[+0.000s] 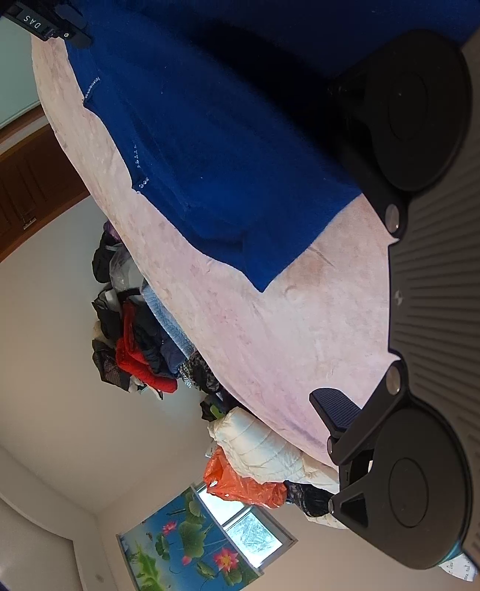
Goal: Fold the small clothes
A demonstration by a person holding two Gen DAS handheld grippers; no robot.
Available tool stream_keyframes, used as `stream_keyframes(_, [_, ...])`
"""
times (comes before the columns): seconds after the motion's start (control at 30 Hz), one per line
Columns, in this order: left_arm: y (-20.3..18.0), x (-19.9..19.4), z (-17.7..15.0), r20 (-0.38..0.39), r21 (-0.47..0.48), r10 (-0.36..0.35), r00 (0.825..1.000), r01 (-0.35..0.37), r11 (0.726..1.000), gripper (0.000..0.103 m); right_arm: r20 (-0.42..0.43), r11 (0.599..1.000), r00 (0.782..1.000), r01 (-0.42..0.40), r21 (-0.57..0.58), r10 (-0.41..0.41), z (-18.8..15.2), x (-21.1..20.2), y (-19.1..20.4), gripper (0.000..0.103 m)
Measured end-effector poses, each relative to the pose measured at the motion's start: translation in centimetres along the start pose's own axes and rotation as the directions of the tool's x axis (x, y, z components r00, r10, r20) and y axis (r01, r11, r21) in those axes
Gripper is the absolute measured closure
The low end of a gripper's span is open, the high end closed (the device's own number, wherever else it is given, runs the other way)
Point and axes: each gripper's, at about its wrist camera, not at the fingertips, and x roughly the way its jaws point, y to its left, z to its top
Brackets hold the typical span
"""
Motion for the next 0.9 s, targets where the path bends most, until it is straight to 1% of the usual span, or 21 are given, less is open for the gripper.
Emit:
stream_keyframes(0.07, [-0.1, 0.3, 0.3, 0.008, -0.005, 0.028, 1.0, -0.028, 1.0, 0.0, -0.002, 0.999, 1.0, 0.01, -0.053, -0.01, -0.1, 0.4, 0.4, 0.046])
stream_keyframes(0.17, [-0.3, 1.0, 1.3, 0.037, -0.041, 0.111, 0.993, -0.109, 0.993, 0.0, 0.001, 0.994, 0.999, 0.032, -0.104, -0.032, -0.3, 0.7, 1.1, 0.043])
stream_keyframes(0.2, [-0.1, 1.3, 1.8, 0.036, -0.068, 0.128, 0.991, -0.125, 0.99, 0.0, 0.0, 0.994, 1.0, 0.031, -0.106, -0.031, -0.2, 0.8, 1.2, 0.041])
stream_keyframes(0.23, [0.1, 1.8, 2.2, 0.019, -0.093, 0.128, 0.992, -0.125, 0.988, 0.0, 0.001, 0.994, 1.0, 0.026, -0.108, -0.026, -0.3, 0.8, 1.3, 0.038])
stream_keyframes(0.27, [0.3, 2.3, 2.5, -0.01, -0.108, 0.106, 0.994, -0.107, 0.988, 0.0, 0.003, 0.993, 1.0, 0.024, -0.112, -0.023, -0.4, 0.8, 1.3, 0.037])
stream_keyframes(0.3, [0.6, 2.6, 2.8, -0.046, -0.119, 0.063, 0.997, -0.068, 0.99, 0.0, 0.006, 0.993, 1.0, 0.026, -0.118, -0.026, -0.5, 0.7, 1.4, 0.036])
stream_keyframes(0.33, [0.9, 2.3, 2.8, -0.053, -0.136, 0.012, 0.999, -0.019, 0.991, 0.0, 0.006, 0.992, 1.0, 0.028, -0.121, -0.027, -0.5, 0.7, 1.5, 0.036])
stream_keyframes(0.37, [1.4, 1.7, 2.6, -0.035, -0.152, -0.041, 0.999, 0.035, 0.988, 0.0, 0.007, 0.992, 1.0, 0.025, -0.121, -0.025, -0.5, 0.7, 1.4, 0.036])
stream_keyframes(0.4, [1.8, 0.9, 2.4, -0.006, -0.158, -0.102, 0.995, 0.1, 0.982, 0.0, 0.007, 0.993, 1.0, 0.019, -0.117, -0.018, -0.5, 0.6, 1.4, 0.035])
stream_keyframes(0.43, [2.1, 0.2, 2.2, 0.02, -0.156, -0.149, 0.989, 0.151, 0.976, 0.0, 0.008, 0.994, 1.0, 0.006, -0.107, -0.006, -0.4, 0.7, 1.2, 0.033])
stream_keyframes(0.47, [2.4, -0.5, 2.1, 0.043, -0.145, -0.194, 0.98, 0.198, 0.969, 0.0, 0.009, 0.995, 1.0, -0.004, -0.097, 0.004, -0.4, 0.7, 1.1, 0.029])
stream_keyframes(0.53, [2.7, -1.6, 2.0, 0.08, -0.108, -0.295, 0.952, 0.303, 0.947, 0.0, 0.01, 0.996, 1.0, -0.007, -0.089, 0.008, -0.4, 0.7, 1.3, 0.026])
stream_keyframes(0.63, [2.9, -2.9, 2.0, 0.111, -0.074, -0.383, 0.917, 0.392, 0.917, 0.0, 0.01, 0.996, 1.0, 0.009, -0.089, -0.008, -0.4, 0.6, 1.6, 0.026])
stream_keyframes(0.7, [3.3, -3.6, 2.2, 0.147, -0.095, -0.399, 0.905, 0.415, 0.905, 0.0, 0.018, 0.999, 1.0, 0.013, -0.04, -0.012, -0.2, -0.1, 1.6, 0.026])
stream_keyframes(0.77, [3.6, -3.5, 2.7, 0.167, -0.146, -0.413, 0.895, 0.437, 0.887, 0.0, 0.041, 1.0, 0.999, -0.014, -0.002, 0.014, -0.2, -1.2, 1.6, 0.025])
stream_keyframes(0.8, [3.5, -3.1, 3.0, 0.163, -0.17, -0.419, 0.893, 0.443, 0.88, 0.0, 0.051, 0.999, 0.998, -0.035, 0.005, 0.035, -0.2, -1.6, 1.7, 0.025])
stream_keyframes(0.83, [3.2, -2.5, 3.4, 0.141, -0.191, -0.407, 0.903, 0.428, 0.883, 0.0, 0.055, 0.999, 0.997, -0.049, 0.009, 0.049, -0.3, -2.0, 1.8, 0.025])
stream_keyframes(0.9, [1.8, -0.9, 3.8, 0.069, -0.191, -0.347, 0.935, 0.353, 0.916, 0.0, 0.024, 0.998, 0.998, -0.055, -0.007, 0.056, -0.6, -2.1, 1.9, 0.024])
